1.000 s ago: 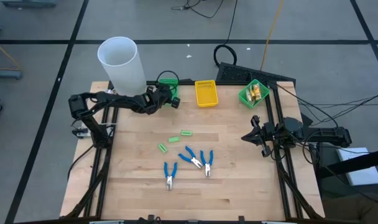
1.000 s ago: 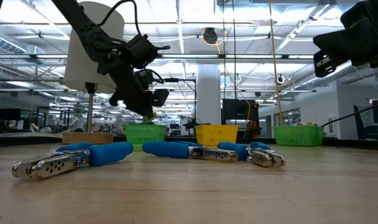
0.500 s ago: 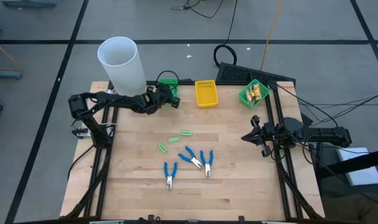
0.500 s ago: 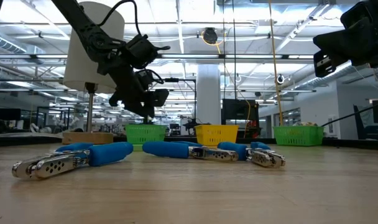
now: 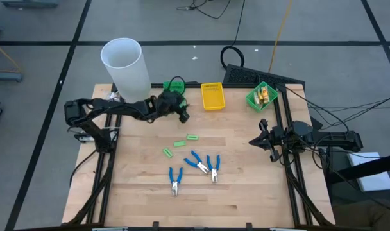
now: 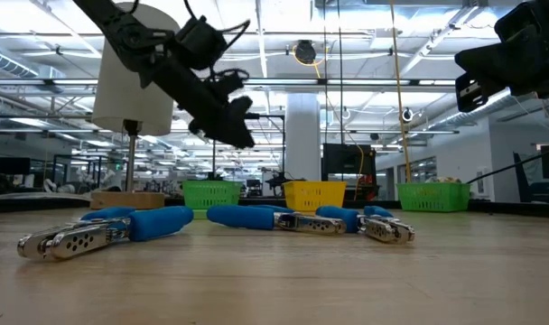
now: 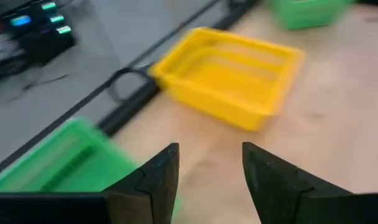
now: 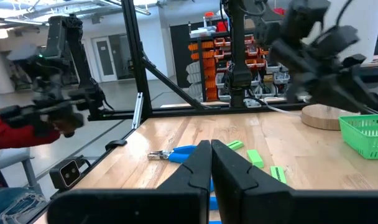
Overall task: Pick & Place School Supplies
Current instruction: Put the green eraser into the left green bin
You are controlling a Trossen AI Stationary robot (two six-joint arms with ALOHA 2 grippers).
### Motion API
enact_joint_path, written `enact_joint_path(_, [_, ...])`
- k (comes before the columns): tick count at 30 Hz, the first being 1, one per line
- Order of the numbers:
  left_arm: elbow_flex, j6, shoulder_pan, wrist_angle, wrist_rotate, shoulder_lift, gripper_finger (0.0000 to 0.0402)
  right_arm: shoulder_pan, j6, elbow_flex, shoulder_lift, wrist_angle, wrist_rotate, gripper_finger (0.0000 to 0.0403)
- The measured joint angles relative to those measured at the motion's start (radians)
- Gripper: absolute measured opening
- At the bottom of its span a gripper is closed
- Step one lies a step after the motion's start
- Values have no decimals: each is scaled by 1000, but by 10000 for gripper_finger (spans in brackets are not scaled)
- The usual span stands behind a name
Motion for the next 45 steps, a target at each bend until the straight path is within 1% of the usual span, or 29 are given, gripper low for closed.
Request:
enact_joint_path(4, [0, 38, -67, -16, 124, -27, 168, 0, 0, 0, 0, 0, 0, 4])
enact_joint_path(7, [1, 124, -125, -55, 245, -34, 160, 0, 0, 0, 0, 0, 0, 4])
enact_joint_path(9, [0, 181, -167, -118, 320, -33, 154, 0, 0, 0, 0, 0, 0, 4])
enact_joint_path(11, [0, 210, -208, -183, 367, -33, 150, 0, 0, 0, 0, 0, 0, 4])
enact_joint_path(13, [0, 208, -249, -262, 375, -33, 147, 0, 0, 0, 0, 0, 0, 4])
enact_joint_path(16, [0, 176, -311, -384, 366, -33, 146, 0, 0, 0, 0, 0, 0, 4])
enact_joint_path(20, [0, 89, -404, -502, 323, -33, 145, 0, 0, 0, 0, 0, 0, 4])
enact_joint_path(22, [0, 16, -446, -548, 304, -33, 145, 0, 0, 0, 0, 0, 0, 4])
enact_joint_path(26, [0, -208, -492, -657, 235, -33, 147, 0, 0, 0, 0, 0, 0, 4])
enact_joint_path(29, [0, -255, -510, -746, 166, -33, 162, 0, 0, 0, 0, 0, 0, 4])
enact_joint_path(31, [0, -249, -522, -791, 120, -33, 179, 0, 0, 0, 0, 0, 0, 4])
enact_joint_path(34, [0, -160, -536, -838, 30, -33, 210, 0, 0, 0, 0, 0, 0, 4])
enact_joint_path(35, [0, -126, -540, -843, 17, -33, 219, 0, 0, 0, 0, 0, 0, 4])
enact_joint_path(38, [0, -21, -542, -833, 23, -33, 240, 0, 0, 0, 0, 0, 0, 4])
enact_joint_path(41, [0, 67, -539, -832, 27, -33, 249, 0, 0, 0, 0, 0, 0, 4])
enact_joint_path(45, [0, 99, -530, -819, 27, -33, 250, 0, 0, 0, 0, 0, 0, 4])
